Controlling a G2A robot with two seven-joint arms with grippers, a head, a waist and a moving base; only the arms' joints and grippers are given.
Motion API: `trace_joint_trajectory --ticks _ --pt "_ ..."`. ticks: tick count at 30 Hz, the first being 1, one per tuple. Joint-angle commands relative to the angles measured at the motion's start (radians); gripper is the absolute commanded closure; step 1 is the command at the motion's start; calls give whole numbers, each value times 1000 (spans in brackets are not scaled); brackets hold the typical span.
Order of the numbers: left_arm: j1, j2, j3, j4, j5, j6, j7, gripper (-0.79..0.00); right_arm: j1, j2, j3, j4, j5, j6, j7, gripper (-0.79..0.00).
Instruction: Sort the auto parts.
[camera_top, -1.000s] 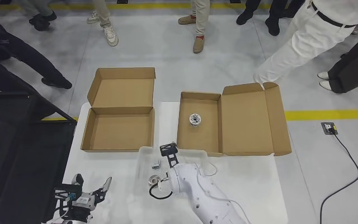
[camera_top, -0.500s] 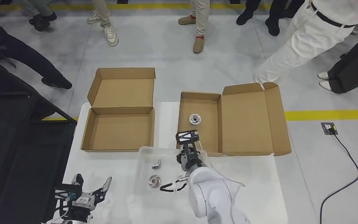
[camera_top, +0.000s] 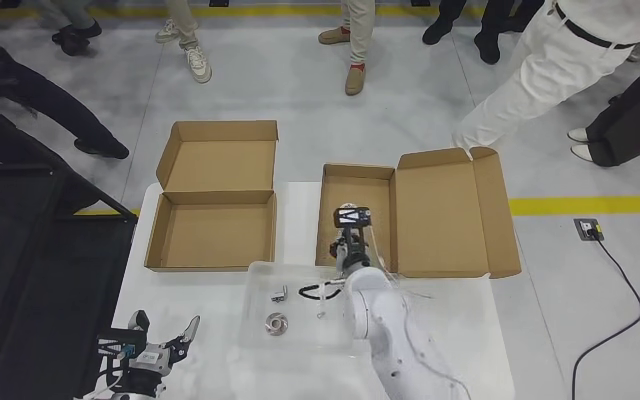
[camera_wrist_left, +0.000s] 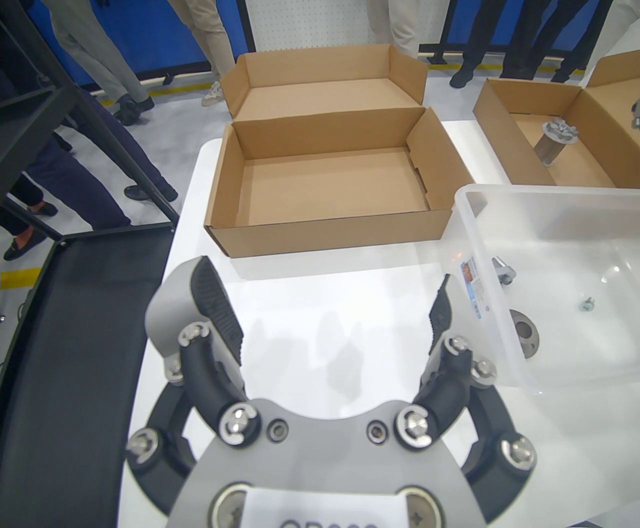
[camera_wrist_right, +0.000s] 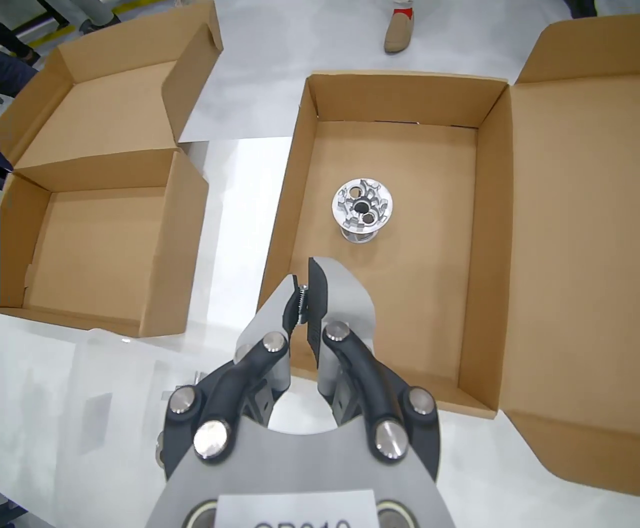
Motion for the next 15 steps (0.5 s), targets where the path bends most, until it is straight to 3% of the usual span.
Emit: trace_joint_trajectory --ticks 1,7,15 --pt "0 0 0 0 0 0 0 -785 48 -5 6 88 30 -9 -2 0" --pt "0 0 0 0 0 0 0 -785 154 -20 10 301 108 -43 8 0" --pt "0 0 0 0 0 0 0 -785 231 -40 -31 468 95 -35 1 0"
